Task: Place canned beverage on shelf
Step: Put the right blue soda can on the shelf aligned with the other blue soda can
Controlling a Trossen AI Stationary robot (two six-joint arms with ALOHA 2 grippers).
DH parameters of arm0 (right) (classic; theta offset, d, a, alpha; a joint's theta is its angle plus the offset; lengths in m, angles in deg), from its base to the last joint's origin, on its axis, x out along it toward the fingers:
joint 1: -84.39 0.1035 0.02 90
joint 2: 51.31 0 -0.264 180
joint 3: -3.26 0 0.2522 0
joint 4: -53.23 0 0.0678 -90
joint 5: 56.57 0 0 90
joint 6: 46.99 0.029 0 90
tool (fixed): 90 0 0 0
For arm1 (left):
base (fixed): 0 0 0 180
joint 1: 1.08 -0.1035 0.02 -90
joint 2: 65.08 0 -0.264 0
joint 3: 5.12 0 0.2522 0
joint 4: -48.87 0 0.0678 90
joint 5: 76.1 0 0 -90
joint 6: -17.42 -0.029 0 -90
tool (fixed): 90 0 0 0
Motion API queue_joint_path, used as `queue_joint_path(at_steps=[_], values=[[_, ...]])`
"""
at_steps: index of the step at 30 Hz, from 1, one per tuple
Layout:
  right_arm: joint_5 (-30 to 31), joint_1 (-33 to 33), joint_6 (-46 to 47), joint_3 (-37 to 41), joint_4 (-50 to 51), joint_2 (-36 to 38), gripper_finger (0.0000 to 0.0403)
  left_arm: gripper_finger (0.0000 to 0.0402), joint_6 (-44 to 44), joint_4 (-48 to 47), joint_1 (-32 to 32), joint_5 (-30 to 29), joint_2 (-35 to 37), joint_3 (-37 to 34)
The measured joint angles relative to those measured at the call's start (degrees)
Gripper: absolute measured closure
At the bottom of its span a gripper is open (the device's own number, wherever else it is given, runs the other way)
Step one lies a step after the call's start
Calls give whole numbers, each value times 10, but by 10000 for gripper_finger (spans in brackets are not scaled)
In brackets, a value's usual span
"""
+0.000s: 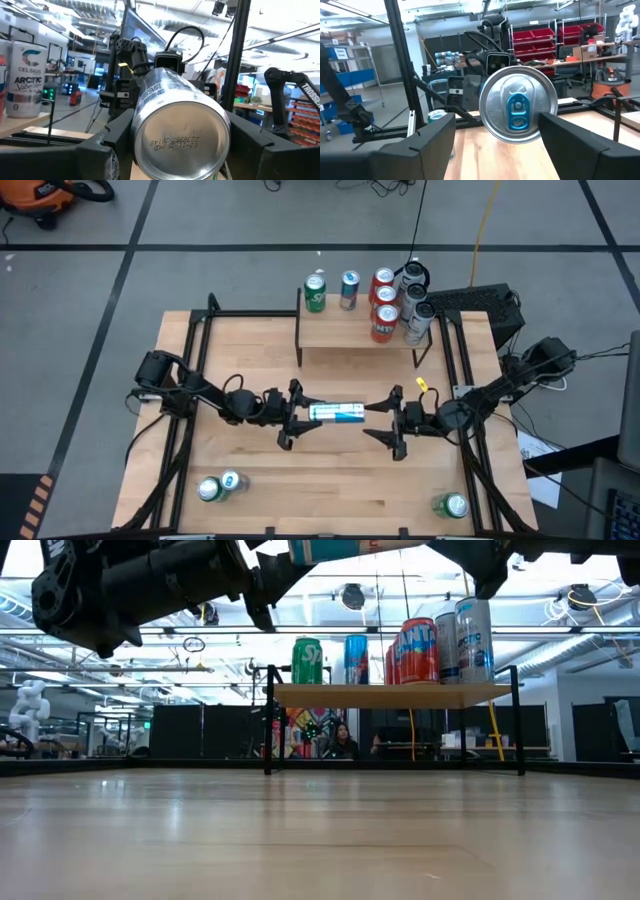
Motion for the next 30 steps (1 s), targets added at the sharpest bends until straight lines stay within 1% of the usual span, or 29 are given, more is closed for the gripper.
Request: queue_joint_path(at_steps=[5, 9, 12, 16, 21, 25, 30], values=[[0, -5, -4, -5, -2, -1, 126, 180, 0, 1, -1, 6, 0, 0], [24, -8, -15, -5, 3, -1, 126, 180, 0, -2, -2, 7, 0, 0], [20, -6, -20, -6, -3, -1, 126, 180, 0, -3, -2, 11, 0, 1], [22, 11, -60, -6, 2, 5, 122, 180, -4, -6, -1, 22, 0, 1], [48, 35, -104, -8, -1, 21, 122, 180, -3, -20, -3, 33, -2, 2], [50, 45, -107, -8, -1, 23, 122, 180, -11, -12, -4, 57, -2, 2], [50, 44, -86, -8, 18, 15, 122, 180, -13, -11, -5, 58, -2, 2]])
